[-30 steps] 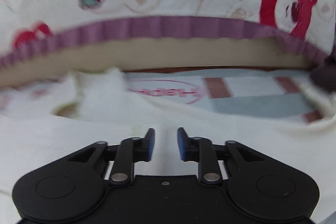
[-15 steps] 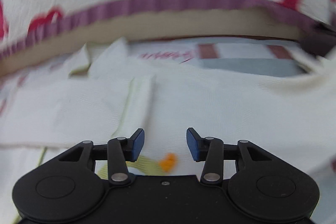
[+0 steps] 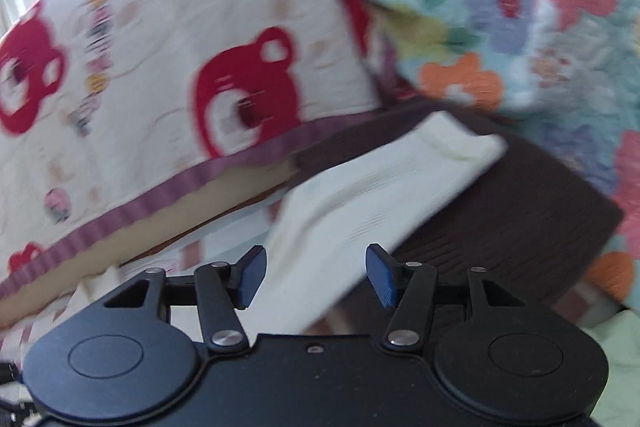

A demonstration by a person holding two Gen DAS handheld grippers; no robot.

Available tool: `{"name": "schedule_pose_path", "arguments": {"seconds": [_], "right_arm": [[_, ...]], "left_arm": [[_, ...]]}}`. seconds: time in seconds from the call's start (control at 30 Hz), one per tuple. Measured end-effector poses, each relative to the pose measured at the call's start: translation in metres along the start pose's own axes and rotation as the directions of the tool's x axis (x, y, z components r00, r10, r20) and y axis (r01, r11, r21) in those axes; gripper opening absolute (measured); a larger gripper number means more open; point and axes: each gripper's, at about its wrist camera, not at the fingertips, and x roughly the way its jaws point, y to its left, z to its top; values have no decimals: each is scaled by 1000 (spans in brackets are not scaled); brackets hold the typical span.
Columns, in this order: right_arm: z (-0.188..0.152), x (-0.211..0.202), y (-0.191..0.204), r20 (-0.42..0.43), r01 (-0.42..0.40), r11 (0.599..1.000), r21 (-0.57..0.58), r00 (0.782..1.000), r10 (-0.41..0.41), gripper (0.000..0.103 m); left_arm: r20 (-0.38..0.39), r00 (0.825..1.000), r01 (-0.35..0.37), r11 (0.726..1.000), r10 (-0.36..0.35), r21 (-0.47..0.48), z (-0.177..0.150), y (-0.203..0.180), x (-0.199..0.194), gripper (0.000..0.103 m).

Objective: Fold clothes

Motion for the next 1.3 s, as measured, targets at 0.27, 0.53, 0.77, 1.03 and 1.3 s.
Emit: {"name": "schedule_pose_path", "arguments": {"seconds": [0.27,0.53,0.77,1.03,1.3], "right_arm": [[25,24,-34,50,23,997,78,998,-26,61],[43,47,-38,85,-23,993,114,996,14,5],[23,67,100,24,-354,935,-17,935,355,5],[-84,100,275,-284,-584,773,-247,807,519,21],[-182,99,232,-367,-361,691,-627,919,147,37]], "left_arm": [[56,994,96,995,-96,-13,43,-43,62,48],[33,999,24,988,-19,-152,26,-9,57,48],[120,986,-76,956,114,-283,-8,26,-8,49],[53,971,-185,878,231,-442,-63,75,-51,55],[31,970,-189,830,240,-525,-96,107,-55,56]]}}
